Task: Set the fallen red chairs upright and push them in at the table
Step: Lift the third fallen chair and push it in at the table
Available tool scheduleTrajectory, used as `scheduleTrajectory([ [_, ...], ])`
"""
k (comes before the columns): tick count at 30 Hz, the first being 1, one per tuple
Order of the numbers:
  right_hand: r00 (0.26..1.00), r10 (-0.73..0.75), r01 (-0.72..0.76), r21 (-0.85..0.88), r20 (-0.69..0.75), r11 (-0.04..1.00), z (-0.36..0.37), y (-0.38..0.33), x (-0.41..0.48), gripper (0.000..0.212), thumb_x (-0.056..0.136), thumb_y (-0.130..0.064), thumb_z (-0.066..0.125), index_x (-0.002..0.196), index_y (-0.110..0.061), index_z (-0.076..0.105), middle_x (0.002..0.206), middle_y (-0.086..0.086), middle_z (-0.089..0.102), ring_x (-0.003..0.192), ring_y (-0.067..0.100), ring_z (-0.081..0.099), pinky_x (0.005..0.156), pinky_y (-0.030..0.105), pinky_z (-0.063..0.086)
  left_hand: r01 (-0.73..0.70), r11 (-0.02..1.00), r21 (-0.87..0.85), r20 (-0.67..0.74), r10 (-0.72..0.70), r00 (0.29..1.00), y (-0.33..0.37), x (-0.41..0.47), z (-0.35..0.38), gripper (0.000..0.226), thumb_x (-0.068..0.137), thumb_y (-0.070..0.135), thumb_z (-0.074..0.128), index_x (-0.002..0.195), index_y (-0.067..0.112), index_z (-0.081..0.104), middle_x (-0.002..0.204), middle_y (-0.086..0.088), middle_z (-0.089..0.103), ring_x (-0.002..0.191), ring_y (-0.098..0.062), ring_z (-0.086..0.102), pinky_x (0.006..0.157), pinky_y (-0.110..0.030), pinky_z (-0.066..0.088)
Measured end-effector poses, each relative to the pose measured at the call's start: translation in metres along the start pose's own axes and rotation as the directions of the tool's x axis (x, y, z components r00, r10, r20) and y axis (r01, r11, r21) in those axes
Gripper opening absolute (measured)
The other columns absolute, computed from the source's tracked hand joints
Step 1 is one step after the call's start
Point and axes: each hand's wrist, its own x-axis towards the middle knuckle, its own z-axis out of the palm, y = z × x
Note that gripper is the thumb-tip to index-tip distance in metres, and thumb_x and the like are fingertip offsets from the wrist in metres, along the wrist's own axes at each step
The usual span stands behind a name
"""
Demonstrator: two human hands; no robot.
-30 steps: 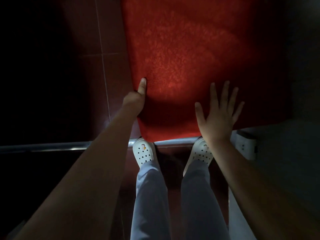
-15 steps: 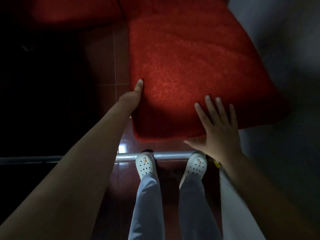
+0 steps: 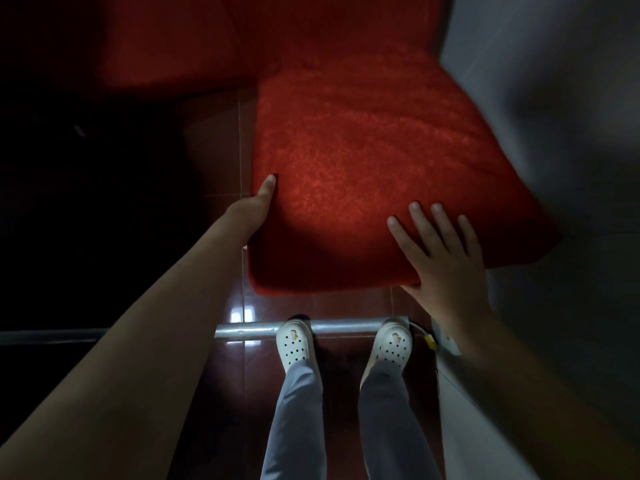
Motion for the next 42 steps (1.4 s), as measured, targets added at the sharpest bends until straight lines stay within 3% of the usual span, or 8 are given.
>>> scheduleTrajectory([
  [4,1.000,-0.024,0.024,0.026,0.012,0.999,-0.028,-0.001,0.009,0.090,0.068,-0.044,0.081,0.147,-0.025,0.042,0.151,0.012,0.041,0.139,0.037,0.037,0.114,0.055,0.023,0.014,1.000,0.022,-0.011,-0.013,1.000,0.015,-0.019,-0.015,0.105,0.072,0.090,0.035,0.140,0.010,0.046,0.140,-0.016,0.051,0.123,-0.034,0.052,0.093,-0.043,0.041],
  [8,0.999,-0.041,0.041,0.042,-0.007,0.998,-0.052,0.000,0.014,0.086,0.068,-0.046,0.082,0.144,-0.024,0.048,0.147,0.012,0.047,0.135,0.037,0.043,0.111,0.055,0.028,0.046,0.998,0.041,0.005,-0.046,0.999,0.022,-0.035,-0.025,0.103,0.076,0.086,0.035,0.141,0.007,0.044,0.140,-0.018,0.050,0.125,-0.035,0.051,0.106,-0.049,0.039],
  [21,0.995,-0.098,0.100,0.085,-0.032,0.991,-0.127,-0.008,0.027,0.080,0.065,-0.054,0.082,0.136,-0.023,0.058,0.138,0.012,0.056,0.127,0.036,0.052,0.105,0.055,0.038,0.038,0.995,0.087,0.027,-0.041,0.999,0.041,-0.100,-0.063,0.091,0.087,0.075,0.033,0.141,0.003,0.044,0.142,-0.021,0.048,0.129,-0.036,0.048,0.110,-0.047,0.036],
  [34,0.985,-0.165,0.170,0.086,-0.054,0.982,-0.205,-0.006,0.059,0.091,0.050,-0.049,0.089,0.132,-0.020,0.061,0.129,0.014,0.063,0.120,0.036,0.059,0.099,0.056,0.042,0.043,0.996,0.078,0.073,-0.049,0.996,0.075,-0.168,-0.111,0.079,0.092,0.066,0.039,0.143,0.006,0.041,0.143,-0.021,0.046,0.129,-0.036,0.047,0.108,-0.047,0.037],
  [36,0.985,-0.168,0.172,0.086,-0.042,0.981,-0.211,-0.006,0.065,0.092,0.048,-0.048,0.090,0.131,-0.021,0.062,0.129,0.013,0.063,0.119,0.035,0.060,0.099,0.055,0.042,0.037,0.990,0.135,0.073,-0.047,0.996,0.081,-0.179,-0.121,0.073,0.093,0.065,0.040,0.140,0.009,0.045,0.135,-0.020,0.053,0.120,-0.037,0.054,0.099,-0.047,0.045],
  [38,0.985,-0.167,0.170,0.090,-0.035,0.981,-0.216,-0.004,0.072,0.092,0.046,-0.048,0.091,0.130,-0.022,0.063,0.128,0.012,0.064,0.118,0.035,0.060,0.099,0.054,0.043,0.031,0.974,0.224,0.066,-0.047,0.997,0.089,-0.193,-0.131,0.065,0.094,0.062,0.040,0.130,0.009,0.052,0.111,-0.018,0.062,0.093,-0.034,0.064,0.073,-0.043,0.057],
  [40,0.986,-0.164,0.167,0.091,-0.031,0.982,-0.220,-0.003,0.079,0.092,0.047,-0.049,0.090,0.130,-0.023,0.063,0.127,0.011,0.064,0.117,0.034,0.061,0.098,0.053,0.044,-0.059,0.906,0.420,-0.029,0.078,0.997,0.097,-0.207,-0.140,0.064,0.095,0.059,0.041,0.122,0.003,0.057,0.103,-0.019,0.065,0.083,-0.034,0.065,0.065,-0.038,0.057],
  [42,0.987,-0.154,0.157,0.100,-0.035,0.983,-0.226,-0.001,0.088,0.090,0.048,-0.050,0.089,0.130,-0.024,0.063,0.127,0.010,0.065,0.118,0.033,0.061,0.099,0.052,0.043,-0.232,0.737,0.635,-0.121,0.392,0.912,0.098,-0.222,-0.142,0.070,0.092,0.064,0.038,0.122,0.004,0.058,0.117,-0.020,0.064,0.104,-0.036,0.062,0.085,-0.037,0.052],
])
